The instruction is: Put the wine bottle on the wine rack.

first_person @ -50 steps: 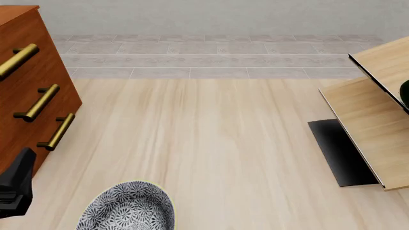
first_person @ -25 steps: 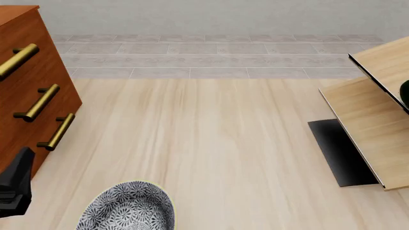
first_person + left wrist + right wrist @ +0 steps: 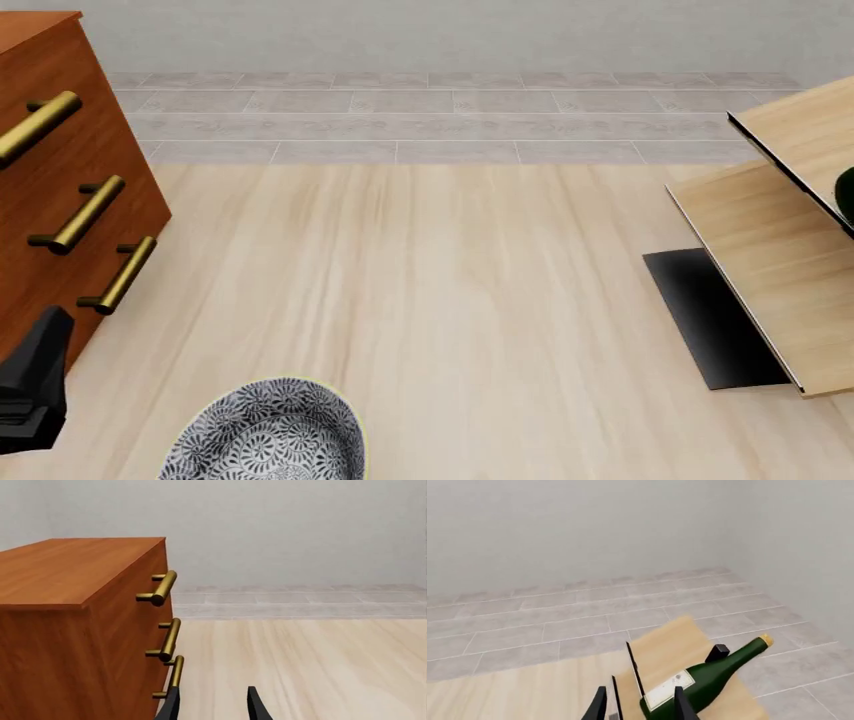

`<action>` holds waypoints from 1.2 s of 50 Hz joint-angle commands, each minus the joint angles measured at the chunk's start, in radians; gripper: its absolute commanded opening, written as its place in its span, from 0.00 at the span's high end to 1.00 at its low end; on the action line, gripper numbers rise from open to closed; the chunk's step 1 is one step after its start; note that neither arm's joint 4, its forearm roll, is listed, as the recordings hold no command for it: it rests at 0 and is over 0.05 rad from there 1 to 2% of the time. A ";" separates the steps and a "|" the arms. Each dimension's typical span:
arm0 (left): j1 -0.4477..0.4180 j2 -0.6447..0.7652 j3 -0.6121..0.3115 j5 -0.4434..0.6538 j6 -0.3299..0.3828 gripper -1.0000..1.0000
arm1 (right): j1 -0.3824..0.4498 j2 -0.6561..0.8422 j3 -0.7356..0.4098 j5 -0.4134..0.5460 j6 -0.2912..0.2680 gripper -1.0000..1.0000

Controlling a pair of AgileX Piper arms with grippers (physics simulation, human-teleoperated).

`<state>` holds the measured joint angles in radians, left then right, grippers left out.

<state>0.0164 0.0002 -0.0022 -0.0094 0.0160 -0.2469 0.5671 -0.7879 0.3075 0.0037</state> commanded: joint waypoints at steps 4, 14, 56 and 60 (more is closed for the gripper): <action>-0.004 0.000 -0.001 -0.002 -0.003 0.00 | 0.043 -0.084 0.103 -0.006 -0.024 0.00; -0.005 0.000 -0.002 -0.005 -0.004 0.00 | 0.080 -0.148 0.163 -0.010 -0.056 0.00; 0.002 0.000 -0.070 0.034 0.012 0.00 | 0.207 -0.320 0.280 0.026 -0.119 0.00; 0.006 0.000 -0.097 0.054 0.019 0.00 | 0.208 -0.339 0.271 0.050 -0.121 0.00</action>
<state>0.0182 0.0002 -0.0563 0.0159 0.0246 -0.0537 0.2717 -0.5208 0.3231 -0.1115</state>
